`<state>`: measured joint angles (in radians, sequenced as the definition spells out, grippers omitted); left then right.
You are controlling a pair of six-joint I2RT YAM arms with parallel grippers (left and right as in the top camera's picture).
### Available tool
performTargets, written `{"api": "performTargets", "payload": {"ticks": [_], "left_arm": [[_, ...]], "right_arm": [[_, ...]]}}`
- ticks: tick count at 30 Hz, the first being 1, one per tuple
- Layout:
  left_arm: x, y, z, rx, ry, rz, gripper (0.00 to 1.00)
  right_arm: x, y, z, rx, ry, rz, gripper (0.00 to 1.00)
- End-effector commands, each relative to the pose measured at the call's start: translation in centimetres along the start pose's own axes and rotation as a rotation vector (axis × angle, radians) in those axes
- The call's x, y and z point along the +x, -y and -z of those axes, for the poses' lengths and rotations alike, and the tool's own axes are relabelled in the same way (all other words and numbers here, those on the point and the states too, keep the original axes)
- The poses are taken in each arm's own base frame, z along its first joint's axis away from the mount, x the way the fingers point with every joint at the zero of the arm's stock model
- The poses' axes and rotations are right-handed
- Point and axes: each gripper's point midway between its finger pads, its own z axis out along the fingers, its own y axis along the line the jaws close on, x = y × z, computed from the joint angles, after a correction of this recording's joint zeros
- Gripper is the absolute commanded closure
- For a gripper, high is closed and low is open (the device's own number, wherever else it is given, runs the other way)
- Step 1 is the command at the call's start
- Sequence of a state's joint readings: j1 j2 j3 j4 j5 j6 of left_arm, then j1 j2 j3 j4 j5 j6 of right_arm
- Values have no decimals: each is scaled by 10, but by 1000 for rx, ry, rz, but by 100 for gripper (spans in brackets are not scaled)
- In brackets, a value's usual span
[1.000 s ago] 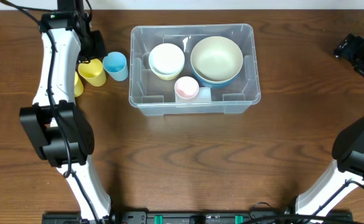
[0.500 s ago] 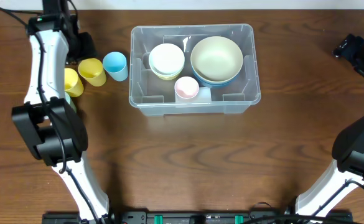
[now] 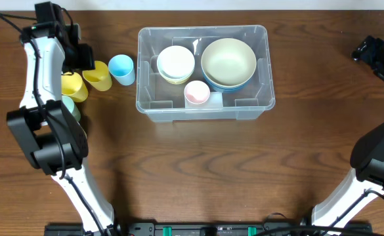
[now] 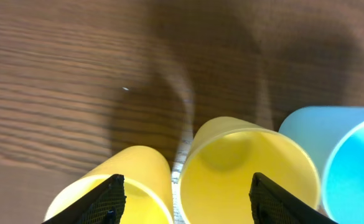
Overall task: Pack container
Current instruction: 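Grasp a yellow cup rim with the left gripper and lift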
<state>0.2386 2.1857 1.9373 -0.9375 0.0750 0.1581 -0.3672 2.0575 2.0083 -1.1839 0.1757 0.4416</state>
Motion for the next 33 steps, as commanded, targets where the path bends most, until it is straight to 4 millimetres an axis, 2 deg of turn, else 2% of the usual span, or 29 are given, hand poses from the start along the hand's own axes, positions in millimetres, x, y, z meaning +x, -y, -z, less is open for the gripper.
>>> {"api": "performTargets", "payload": {"ticks": [1, 6, 8, 9, 10, 12, 14, 15, 27, 33], "left_arm": [[13, 3, -27, 16, -64, -33, 35], [17, 4, -44, 23, -86, -45, 36], [16, 4, -47, 23, -86, -44, 45], [17, 4, -49, 23, -87, -44, 53], [16, 4, -49, 23, -85, -43, 66], [14, 4, -49, 22, -79, -35, 80], [13, 4, -49, 20, -72, -6, 81], [13, 4, -49, 20, -71, 2, 85], [16, 5, -48, 20, -84, 29, 91], [9, 4, -31, 16, -52, 64, 94]], "right_arm": [[-2, -2, 8, -5, 21, -15, 1], [-2, -2, 8, -5, 21, -15, 1], [-2, -2, 8, -5, 21, -15, 1], [-2, -2, 8, -5, 21, -15, 1], [-2, -2, 8, -5, 21, -15, 1], [-2, -2, 8, -5, 21, -15, 1], [-2, -2, 8, -5, 21, -15, 1], [-2, -2, 8, -5, 21, -15, 1], [-2, -2, 8, -5, 21, -15, 1], [-2, -2, 8, -5, 21, -15, 1]]}}
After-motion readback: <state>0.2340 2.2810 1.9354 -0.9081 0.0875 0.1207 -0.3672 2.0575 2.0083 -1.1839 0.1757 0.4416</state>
